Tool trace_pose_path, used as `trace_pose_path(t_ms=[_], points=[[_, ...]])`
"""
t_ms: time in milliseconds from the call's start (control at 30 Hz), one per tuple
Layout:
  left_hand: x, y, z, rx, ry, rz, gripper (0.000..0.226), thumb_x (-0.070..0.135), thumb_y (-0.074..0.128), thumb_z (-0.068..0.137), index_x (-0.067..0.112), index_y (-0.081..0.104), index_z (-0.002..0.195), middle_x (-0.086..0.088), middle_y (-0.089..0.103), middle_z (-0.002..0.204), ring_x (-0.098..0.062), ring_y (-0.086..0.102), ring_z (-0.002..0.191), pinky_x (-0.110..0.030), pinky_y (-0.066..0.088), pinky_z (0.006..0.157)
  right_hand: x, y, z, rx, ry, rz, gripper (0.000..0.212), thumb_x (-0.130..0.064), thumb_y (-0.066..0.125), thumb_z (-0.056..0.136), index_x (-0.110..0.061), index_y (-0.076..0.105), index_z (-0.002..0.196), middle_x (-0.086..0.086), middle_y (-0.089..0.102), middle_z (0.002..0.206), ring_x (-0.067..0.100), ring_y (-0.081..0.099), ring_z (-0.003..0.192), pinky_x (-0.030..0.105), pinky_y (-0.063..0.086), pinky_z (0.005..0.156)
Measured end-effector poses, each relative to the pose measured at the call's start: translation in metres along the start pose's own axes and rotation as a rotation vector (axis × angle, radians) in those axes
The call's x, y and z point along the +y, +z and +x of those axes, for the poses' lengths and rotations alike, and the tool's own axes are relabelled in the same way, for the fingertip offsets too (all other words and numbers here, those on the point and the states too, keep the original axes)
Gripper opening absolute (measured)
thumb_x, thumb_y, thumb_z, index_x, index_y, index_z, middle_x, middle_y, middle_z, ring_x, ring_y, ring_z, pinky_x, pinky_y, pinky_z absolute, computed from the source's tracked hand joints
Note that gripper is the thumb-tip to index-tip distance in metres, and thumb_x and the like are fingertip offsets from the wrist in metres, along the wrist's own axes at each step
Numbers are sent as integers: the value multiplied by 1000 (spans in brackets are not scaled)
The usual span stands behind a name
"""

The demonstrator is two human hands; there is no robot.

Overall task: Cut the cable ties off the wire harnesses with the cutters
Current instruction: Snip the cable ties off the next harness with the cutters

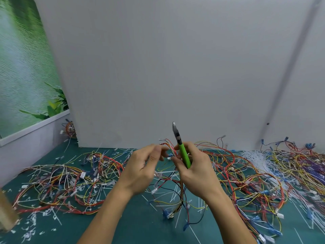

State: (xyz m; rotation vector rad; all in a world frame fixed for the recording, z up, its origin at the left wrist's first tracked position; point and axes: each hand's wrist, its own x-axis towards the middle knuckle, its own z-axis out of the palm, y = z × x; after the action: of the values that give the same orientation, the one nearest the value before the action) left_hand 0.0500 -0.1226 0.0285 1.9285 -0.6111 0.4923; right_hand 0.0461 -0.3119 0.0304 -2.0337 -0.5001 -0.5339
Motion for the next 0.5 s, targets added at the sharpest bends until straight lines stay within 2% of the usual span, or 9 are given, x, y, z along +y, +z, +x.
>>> trace_pose_path(t_ms=[67, 167, 300, 433, 500], points=[[-7, 1, 2, 32, -124, -15, 44, 53, 36, 103, 28, 72, 110, 12, 73, 95, -9, 68, 96, -23, 51, 80, 2, 1, 1, 11, 13, -10, 18, -19, 70, 97, -29, 57, 106, -14, 63, 83, 3, 61, 78, 9, 43, 64], [-16, 6, 5, -15, -276, -16, 23, 33, 50, 105, 29, 72, 102, 15, 76, 94, -3, 70, 92, -32, 55, 83, 2, 2, 1, 9, 19, -8, 17, -19, 66, 99, -29, 53, 105, -14, 60, 80, 2, 59, 77, 10, 42, 63], [-15, 12, 6, -150, -366, -159, 19, 24, 57, 103, 20, 75, 102, 5, 78, 95, -9, 73, 94, -32, 56, 87, 0, 4, 1, -27, 22, 9, 10, -21, 61, 102, -27, 53, 104, -17, 61, 81, 8, 57, 69, 15, 43, 60], [-5, 19, 2, -215, -427, -381, 22, 26, 58, 102, 18, 79, 99, -6, 76, 90, -15, 69, 83, -27, 53, 74, -2, 4, 0, -28, 21, 20, 12, -20, 62, 101, -29, 54, 102, -14, 61, 79, 6, 57, 70, 13, 42, 59], [-3, 22, 1, -198, -453, -444, 21, 27, 60, 100, 16, 78, 101, -6, 70, 80, -16, 61, 72, -24, 50, 67, -2, 3, 0, -11, 37, 25, 12, -21, 63, 100, -29, 56, 104, -16, 61, 80, 6, 57, 72, 12, 42, 61]])
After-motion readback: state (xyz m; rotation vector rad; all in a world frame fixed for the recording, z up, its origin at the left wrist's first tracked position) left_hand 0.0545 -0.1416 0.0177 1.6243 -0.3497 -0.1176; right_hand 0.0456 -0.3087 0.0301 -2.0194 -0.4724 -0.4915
